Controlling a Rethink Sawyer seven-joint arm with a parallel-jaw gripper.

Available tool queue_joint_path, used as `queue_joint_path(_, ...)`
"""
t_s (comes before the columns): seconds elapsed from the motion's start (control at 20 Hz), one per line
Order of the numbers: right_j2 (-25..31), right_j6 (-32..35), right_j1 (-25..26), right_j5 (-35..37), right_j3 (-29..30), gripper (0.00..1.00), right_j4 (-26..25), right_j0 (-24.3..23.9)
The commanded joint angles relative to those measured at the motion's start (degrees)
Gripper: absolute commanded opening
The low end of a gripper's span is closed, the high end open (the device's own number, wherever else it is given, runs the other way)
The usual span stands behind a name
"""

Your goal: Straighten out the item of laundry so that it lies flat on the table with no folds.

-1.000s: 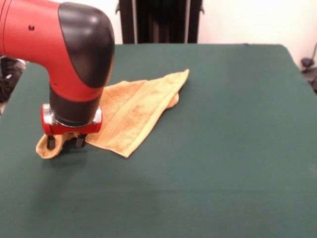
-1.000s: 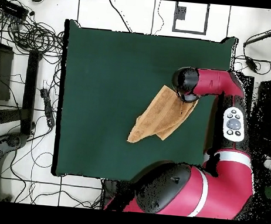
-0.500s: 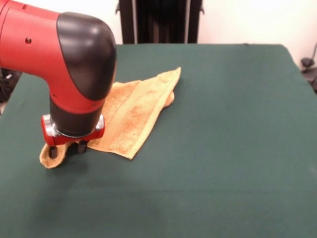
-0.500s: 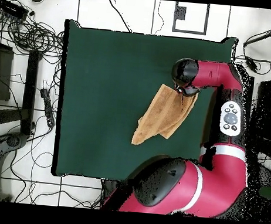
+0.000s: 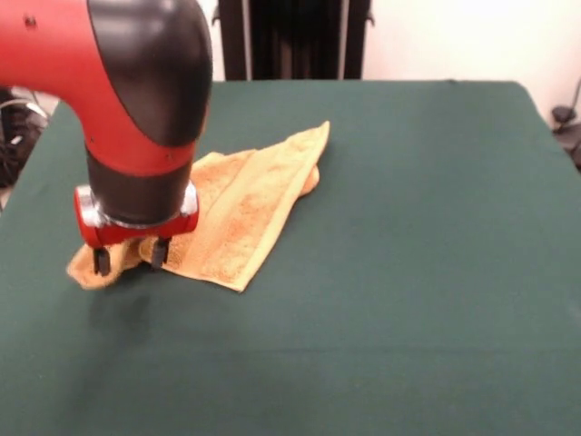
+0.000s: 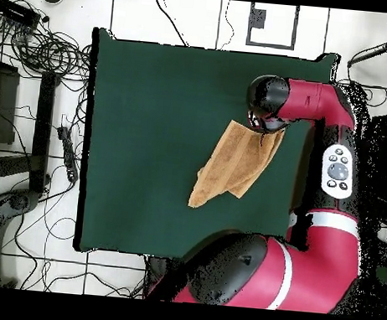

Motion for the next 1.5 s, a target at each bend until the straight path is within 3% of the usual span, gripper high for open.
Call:
queue_joint_path(0.05,1.4,-0.2,-8.6,10.6,2.3,1.0,4.7,3.2)
queue_joint_path(0.3,1.2,-3.0,-8.0,20.4,-6.0,1.0,3.5,4.3)
queue_joint_path(0.5,2.1,-3.2,-7.3,19.8,-5.7,1.0,3.2,4.2)
queue_joint_path(0.65,1.4,-0.4,-9.2,18.9,-1.2,1.0,4.2,4.3)
queue_joint_path(0.85,-0.1,10.1,-12.5,14.0,10.9,1.0,8.6,4.5)
queue_joint_path(0.95,1.7,13.4,-11.7,4.5,16.1,1.0,10.8,3.8)
queue_joint_path(1.15,1.8,15.3,-9.0,-2.1,17.1,1.0,11.8,4.6)
queue_joint_path(1.5,1.4,11.2,-6.2,-7.2,16.4,1.0,12.8,4.9)
